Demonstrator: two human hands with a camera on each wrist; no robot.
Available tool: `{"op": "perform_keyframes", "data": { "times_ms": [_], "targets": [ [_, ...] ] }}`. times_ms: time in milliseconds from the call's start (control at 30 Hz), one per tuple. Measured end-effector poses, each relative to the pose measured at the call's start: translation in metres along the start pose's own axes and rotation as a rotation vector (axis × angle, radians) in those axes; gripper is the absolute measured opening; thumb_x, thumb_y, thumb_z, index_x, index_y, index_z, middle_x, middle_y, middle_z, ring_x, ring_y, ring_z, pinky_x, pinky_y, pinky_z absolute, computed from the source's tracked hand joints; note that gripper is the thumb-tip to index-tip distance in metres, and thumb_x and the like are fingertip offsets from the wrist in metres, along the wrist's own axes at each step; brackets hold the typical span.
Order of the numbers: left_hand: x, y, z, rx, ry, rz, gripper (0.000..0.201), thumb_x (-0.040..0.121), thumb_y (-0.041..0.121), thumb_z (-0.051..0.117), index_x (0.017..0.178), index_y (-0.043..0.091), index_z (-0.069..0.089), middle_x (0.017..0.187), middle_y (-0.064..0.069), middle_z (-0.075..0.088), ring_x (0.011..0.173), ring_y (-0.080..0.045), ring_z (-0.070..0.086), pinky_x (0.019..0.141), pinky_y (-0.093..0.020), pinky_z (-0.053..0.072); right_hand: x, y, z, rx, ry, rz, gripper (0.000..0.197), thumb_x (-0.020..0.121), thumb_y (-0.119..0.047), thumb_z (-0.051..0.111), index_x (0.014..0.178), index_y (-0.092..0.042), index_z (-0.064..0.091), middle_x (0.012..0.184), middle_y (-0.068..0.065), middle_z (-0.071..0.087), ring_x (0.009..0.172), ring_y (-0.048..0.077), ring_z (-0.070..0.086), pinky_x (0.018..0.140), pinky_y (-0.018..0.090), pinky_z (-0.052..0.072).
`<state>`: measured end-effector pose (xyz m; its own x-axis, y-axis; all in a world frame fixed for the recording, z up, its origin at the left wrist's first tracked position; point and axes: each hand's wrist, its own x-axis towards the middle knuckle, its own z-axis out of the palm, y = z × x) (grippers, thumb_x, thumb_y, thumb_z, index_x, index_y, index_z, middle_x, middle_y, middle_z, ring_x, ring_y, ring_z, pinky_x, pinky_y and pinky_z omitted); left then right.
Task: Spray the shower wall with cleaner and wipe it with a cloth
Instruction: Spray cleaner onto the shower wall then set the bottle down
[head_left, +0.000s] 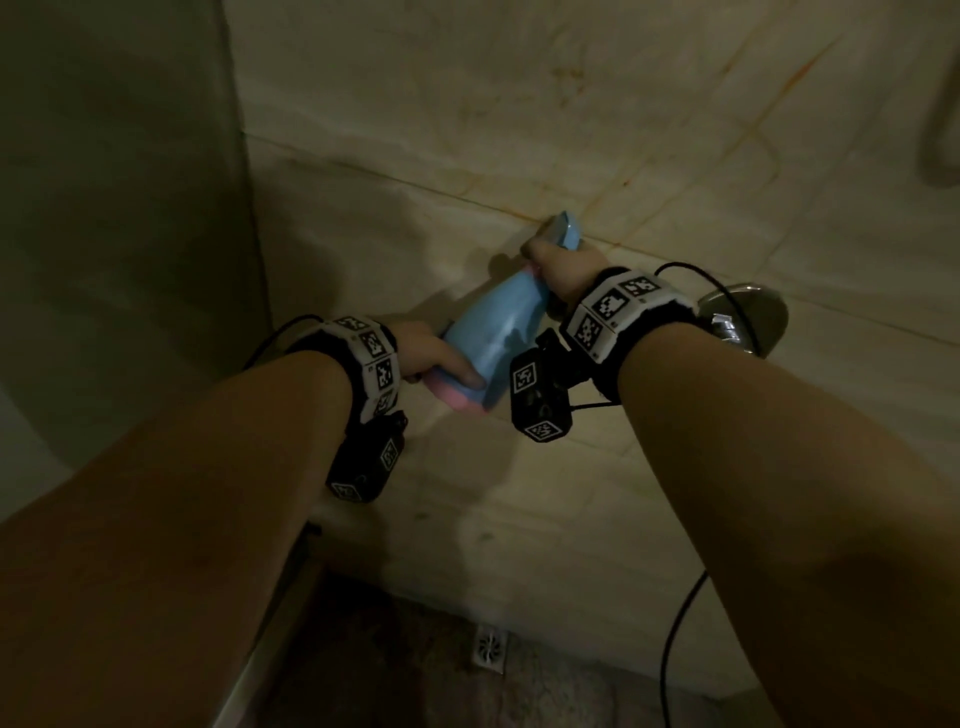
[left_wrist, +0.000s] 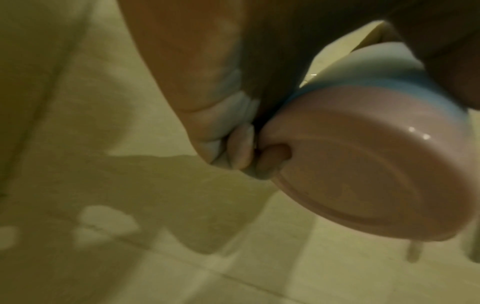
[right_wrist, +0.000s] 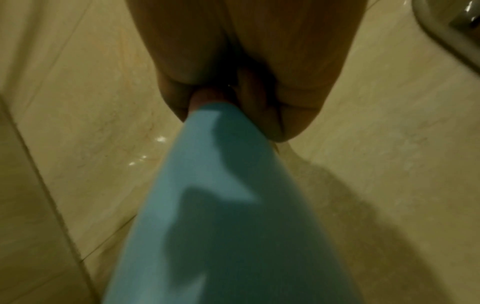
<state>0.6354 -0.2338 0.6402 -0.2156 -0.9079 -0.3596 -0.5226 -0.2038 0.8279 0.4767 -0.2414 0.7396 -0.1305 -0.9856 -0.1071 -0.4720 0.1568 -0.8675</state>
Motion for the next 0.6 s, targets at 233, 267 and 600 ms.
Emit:
{"op": "perform_keyframes", "data": {
  "times_ms": [233,267,600],
  "targets": [
    [-0.005,0.042,0.02,0.034,-0.083,0.127,0.087,0.053,0.035,0.083,0.131,0.018,0.048,0.101,-0.002,0.064,0.079,-0.015,0.059,0.054,-0.02,0.044,0.001,0.001,-0.036,0.028,0.097,0.001,0.028,0.083,-0.033,0.06,0.1,-0.014,0.05,0.091,0.01,0.059,0.089,0.031,0.061,0.084,0.044,0.052],
    [-0.004,0.044,0.022,0.062,-0.076,0.144,0.097,0.044,0.041,0.082,0.131,0.02,0.046,0.104,-0.003,0.063,0.082,-0.017,0.059,0.056,-0.023,0.044,0.001,0.002,-0.04,0.017,0.105,0.001,0.028,0.082,-0.034,0.06,0.099,-0.014,0.05,0.092,0.01,0.059,0.089,0.031,0.061,0.084,0.045,0.052],
    [0.001,0.054,0.037,0.077,-0.136,0.161,0.099,0.036,0.04,0.076,0.126,0.015,0.045,0.09,-0.007,0.054,0.066,-0.015,0.047,0.051,-0.024,0.036,-0.001,0.004,-0.055,-0.051,0.128,0.069,0.042,0.082,-0.041,0.057,0.111,-0.011,0.053,0.113,0.014,0.062,0.102,0.036,0.062,0.096,0.05,0.049]
  ]
}}
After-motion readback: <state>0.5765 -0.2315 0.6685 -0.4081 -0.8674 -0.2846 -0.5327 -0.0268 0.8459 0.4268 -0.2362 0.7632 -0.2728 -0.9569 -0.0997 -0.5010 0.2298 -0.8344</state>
